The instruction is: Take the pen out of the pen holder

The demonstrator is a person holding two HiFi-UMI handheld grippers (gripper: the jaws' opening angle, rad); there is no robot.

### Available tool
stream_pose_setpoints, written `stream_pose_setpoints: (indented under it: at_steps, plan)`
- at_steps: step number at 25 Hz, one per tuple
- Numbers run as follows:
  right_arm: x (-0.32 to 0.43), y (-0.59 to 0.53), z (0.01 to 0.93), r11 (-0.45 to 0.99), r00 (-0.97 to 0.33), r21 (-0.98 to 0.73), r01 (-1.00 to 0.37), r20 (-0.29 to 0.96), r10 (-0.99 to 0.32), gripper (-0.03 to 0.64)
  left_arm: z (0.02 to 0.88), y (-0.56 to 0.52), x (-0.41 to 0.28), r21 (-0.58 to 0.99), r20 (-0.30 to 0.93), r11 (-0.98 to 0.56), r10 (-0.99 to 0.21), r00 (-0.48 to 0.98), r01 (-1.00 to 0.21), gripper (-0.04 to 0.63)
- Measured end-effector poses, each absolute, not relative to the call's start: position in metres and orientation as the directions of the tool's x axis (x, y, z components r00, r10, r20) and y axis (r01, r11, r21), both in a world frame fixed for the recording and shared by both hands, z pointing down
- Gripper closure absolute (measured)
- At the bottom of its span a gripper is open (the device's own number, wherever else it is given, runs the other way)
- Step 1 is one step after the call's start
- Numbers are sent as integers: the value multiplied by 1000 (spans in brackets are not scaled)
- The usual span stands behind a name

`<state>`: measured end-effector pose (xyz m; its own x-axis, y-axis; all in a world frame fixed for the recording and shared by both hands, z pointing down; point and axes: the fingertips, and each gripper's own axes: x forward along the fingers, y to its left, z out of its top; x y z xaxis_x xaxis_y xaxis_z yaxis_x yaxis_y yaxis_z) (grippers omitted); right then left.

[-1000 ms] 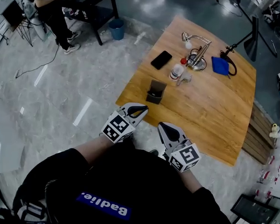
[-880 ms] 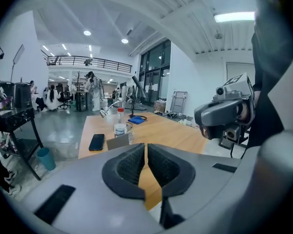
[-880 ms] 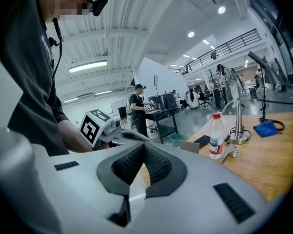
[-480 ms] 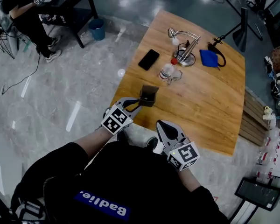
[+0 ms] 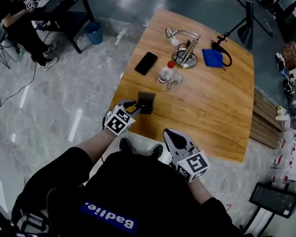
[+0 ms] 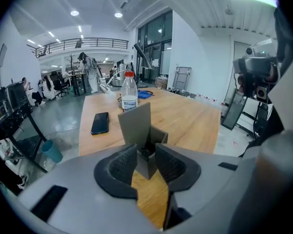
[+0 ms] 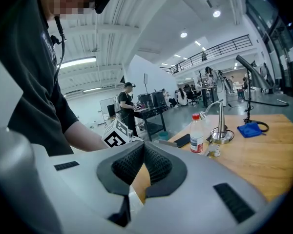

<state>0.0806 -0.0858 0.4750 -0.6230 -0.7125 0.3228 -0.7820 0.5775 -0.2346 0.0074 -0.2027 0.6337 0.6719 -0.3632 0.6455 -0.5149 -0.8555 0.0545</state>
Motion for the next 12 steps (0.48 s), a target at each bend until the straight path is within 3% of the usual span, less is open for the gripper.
stream_pose_setpoints:
  at_steps: [3, 5, 12]
  plan:
    - [89, -88, 478, 575, -622, -237, -783, 330, -710, 616, 640, -204, 11, 52, 664, -856, -355, 658, -515, 489]
    - [93, -89, 480, 579, -625, -237, -780, 334, -706, 617, 642, -204, 13, 51, 675, -857, -349, 650, -513, 536]
    - [100, -95, 479, 601, -647, -242, -762, 322, -691, 617, 621, -198, 21, 17, 658, -864, -369, 657, -502, 542]
